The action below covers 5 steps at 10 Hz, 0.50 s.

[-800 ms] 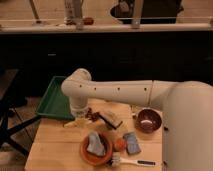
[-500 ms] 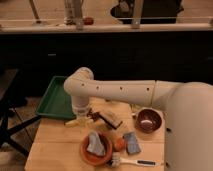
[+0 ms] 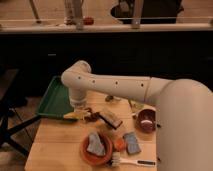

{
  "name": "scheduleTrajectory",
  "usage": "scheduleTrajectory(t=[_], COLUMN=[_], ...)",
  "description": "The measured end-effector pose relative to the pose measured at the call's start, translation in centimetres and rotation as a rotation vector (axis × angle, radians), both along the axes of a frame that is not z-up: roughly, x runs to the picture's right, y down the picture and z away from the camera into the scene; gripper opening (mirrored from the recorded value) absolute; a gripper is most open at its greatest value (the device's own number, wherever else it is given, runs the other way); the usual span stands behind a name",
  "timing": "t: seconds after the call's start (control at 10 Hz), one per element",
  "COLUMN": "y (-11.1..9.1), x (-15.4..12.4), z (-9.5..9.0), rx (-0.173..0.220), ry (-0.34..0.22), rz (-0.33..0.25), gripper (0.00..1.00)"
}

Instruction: Place banana in tray

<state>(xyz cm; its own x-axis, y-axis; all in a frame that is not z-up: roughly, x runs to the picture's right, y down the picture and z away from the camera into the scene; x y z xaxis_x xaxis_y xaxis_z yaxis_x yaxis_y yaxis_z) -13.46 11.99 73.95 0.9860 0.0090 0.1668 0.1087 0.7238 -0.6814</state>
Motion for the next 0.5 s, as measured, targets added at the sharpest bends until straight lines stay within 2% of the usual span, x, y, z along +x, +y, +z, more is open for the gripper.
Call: scheduleTrajectory(t=[0.3,0.5], y=[-1.1,-1.7], x=[-2.2,-2.4], z=[0.8,1.4], rx=[0.023,0.031], ry=[-0.025,-0.029], rz=[0.015,0.020], gripper=[0.00,0.00])
